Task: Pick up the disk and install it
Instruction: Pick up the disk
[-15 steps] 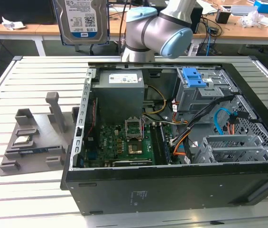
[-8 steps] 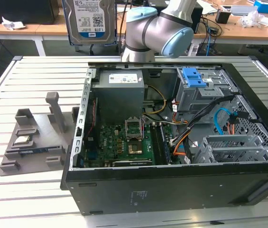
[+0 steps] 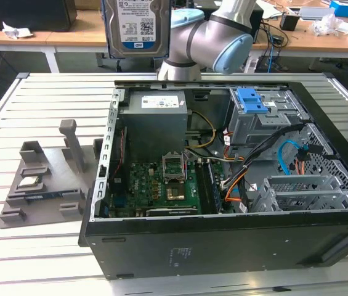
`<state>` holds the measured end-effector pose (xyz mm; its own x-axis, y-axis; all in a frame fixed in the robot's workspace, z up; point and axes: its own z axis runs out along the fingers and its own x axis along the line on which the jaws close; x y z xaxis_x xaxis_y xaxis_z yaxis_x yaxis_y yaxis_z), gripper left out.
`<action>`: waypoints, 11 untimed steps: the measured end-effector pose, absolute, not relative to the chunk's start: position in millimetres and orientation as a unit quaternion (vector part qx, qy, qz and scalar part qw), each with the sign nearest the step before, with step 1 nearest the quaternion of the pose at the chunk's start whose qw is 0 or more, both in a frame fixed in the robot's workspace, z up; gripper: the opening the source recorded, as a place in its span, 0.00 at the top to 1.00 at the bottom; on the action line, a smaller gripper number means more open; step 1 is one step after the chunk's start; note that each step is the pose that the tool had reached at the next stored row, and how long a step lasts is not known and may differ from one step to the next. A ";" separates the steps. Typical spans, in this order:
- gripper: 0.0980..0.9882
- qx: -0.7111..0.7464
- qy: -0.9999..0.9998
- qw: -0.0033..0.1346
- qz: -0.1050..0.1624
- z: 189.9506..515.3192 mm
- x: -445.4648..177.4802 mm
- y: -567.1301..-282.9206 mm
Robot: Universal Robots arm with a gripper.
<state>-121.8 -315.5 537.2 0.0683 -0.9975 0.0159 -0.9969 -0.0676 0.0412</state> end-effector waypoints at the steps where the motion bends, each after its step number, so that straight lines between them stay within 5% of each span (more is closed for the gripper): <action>1: 0.70 0.731 -0.683 0.020 -0.008 537.2 -119.4 -315.5; 11: 0.70 0.731 -0.683 0.021 -0.008 537.2 -84.4 -315.0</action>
<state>-84.4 -315.0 537.2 0.0682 -0.9975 0.0159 -0.9969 -0.0675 0.0412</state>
